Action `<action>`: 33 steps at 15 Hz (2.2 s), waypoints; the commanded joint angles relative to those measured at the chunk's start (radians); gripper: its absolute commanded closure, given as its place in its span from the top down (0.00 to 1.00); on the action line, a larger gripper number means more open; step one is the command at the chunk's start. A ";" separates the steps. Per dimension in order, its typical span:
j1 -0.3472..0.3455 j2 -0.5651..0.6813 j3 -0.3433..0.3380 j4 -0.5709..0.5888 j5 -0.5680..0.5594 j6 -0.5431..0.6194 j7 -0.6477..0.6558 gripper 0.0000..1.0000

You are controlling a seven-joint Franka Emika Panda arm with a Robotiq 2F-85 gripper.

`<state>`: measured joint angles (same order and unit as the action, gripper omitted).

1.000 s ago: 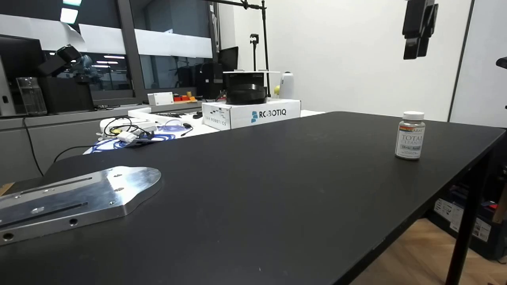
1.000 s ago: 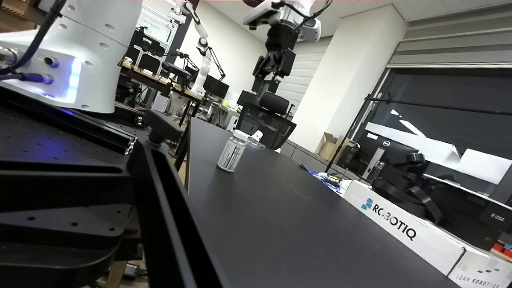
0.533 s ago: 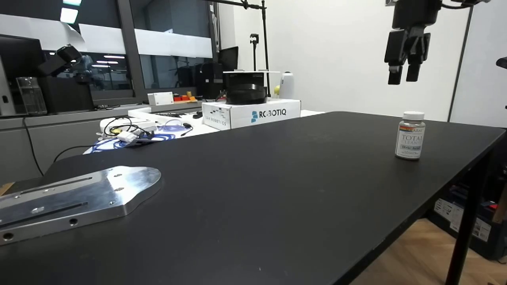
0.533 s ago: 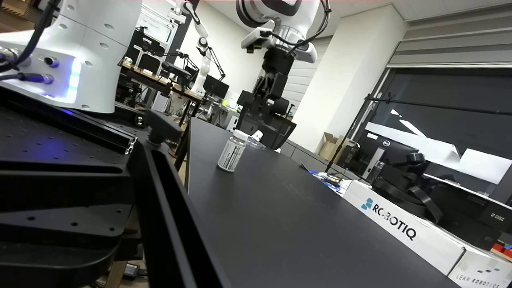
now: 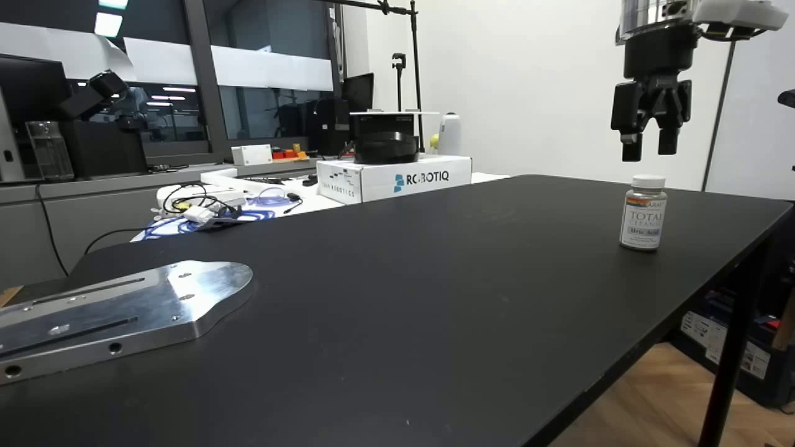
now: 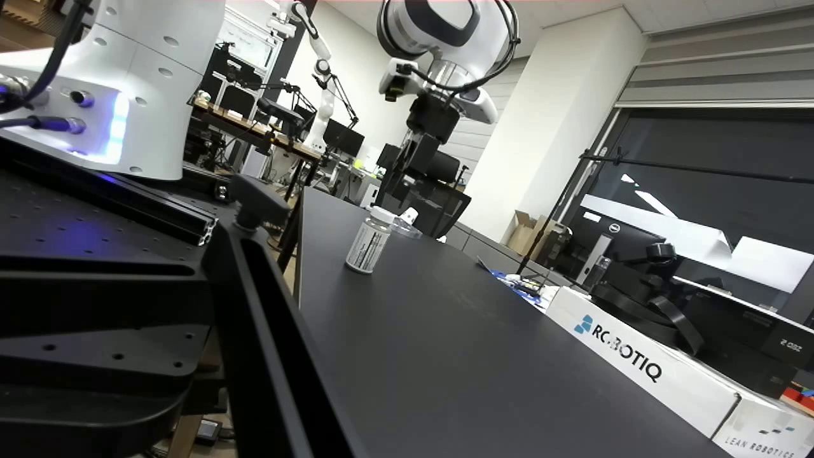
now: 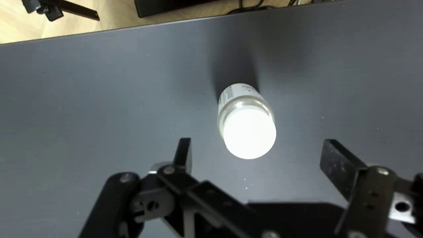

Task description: Pick up the container from the table and move it forward.

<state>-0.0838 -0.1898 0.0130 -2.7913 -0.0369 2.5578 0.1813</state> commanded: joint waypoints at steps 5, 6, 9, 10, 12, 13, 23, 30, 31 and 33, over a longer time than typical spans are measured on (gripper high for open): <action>0.016 0.094 -0.002 0.001 0.010 0.105 0.036 1.00; 0.019 0.107 -0.002 0.001 0.011 0.119 0.034 1.00; 0.030 0.143 0.000 0.001 0.012 0.152 0.028 0.73; 0.035 0.151 0.001 0.001 0.013 0.158 0.029 0.67; 0.043 0.155 -0.001 0.002 0.014 0.156 0.026 0.51; 0.043 0.153 -0.004 0.003 0.010 0.151 0.021 0.45; 0.053 0.000 -0.002 0.018 0.025 0.040 -0.046 0.19; 0.071 -0.077 0.005 0.019 0.029 -0.026 -0.093 0.44; 0.071 -0.080 0.005 0.018 0.029 -0.024 -0.093 0.44; 0.070 -0.069 0.004 0.017 0.029 -0.020 -0.093 0.44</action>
<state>-0.0140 -0.2583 0.0175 -2.7749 -0.0083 2.5392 0.0889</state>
